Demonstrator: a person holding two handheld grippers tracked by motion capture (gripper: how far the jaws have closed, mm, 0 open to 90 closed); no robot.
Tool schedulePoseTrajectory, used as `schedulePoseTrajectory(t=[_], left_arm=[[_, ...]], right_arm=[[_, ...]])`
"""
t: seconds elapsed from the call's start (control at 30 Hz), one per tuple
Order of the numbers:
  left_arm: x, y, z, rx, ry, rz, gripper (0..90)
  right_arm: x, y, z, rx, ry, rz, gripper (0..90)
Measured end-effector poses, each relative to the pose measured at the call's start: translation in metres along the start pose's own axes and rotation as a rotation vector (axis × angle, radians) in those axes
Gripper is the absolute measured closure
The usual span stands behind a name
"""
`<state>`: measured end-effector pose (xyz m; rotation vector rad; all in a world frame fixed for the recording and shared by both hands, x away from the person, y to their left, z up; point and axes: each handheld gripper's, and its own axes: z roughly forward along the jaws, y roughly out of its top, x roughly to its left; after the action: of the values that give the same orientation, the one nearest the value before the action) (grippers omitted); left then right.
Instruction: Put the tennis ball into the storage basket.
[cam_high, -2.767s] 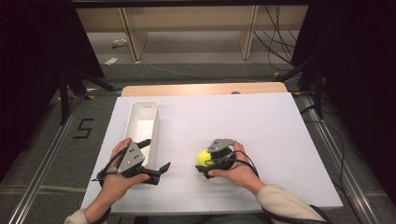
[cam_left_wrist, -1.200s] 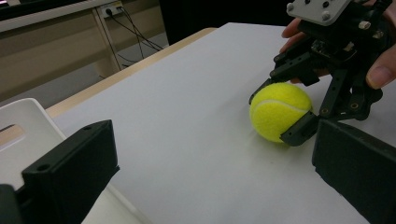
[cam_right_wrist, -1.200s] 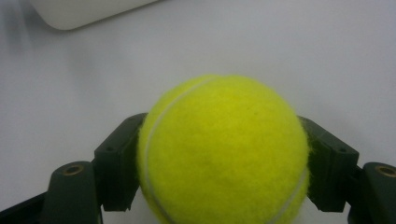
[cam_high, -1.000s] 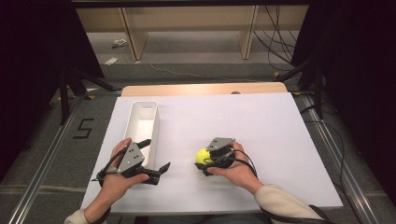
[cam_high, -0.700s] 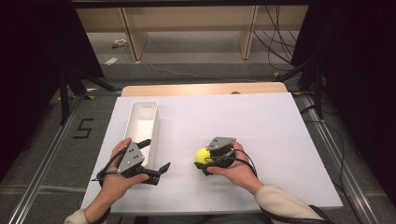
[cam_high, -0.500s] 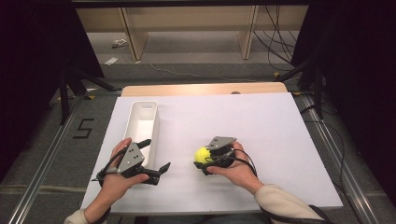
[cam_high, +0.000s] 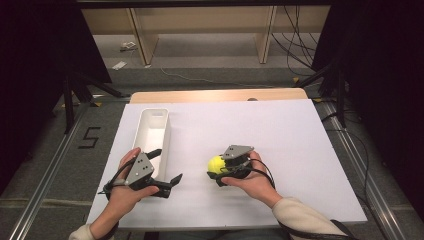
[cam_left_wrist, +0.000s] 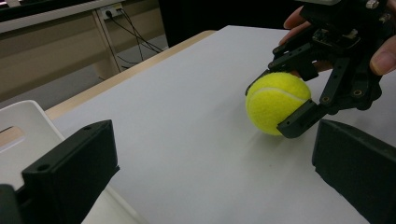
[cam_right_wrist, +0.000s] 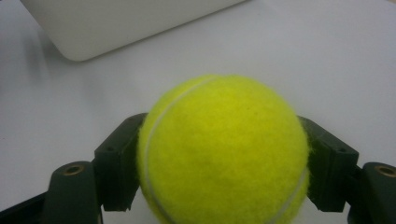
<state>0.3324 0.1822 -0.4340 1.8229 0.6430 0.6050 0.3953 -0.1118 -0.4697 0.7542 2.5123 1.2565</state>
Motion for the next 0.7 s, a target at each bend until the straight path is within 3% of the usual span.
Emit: schedulePoseTrajectory(t=[0.7], left_arm=[[0.0,0.0008,-0.0008,-0.004,-0.001,0.003,0.0]], right_arm=[[0.0003,0.0024,-0.0014,-0.01,-0.006,0.003,26.5]])
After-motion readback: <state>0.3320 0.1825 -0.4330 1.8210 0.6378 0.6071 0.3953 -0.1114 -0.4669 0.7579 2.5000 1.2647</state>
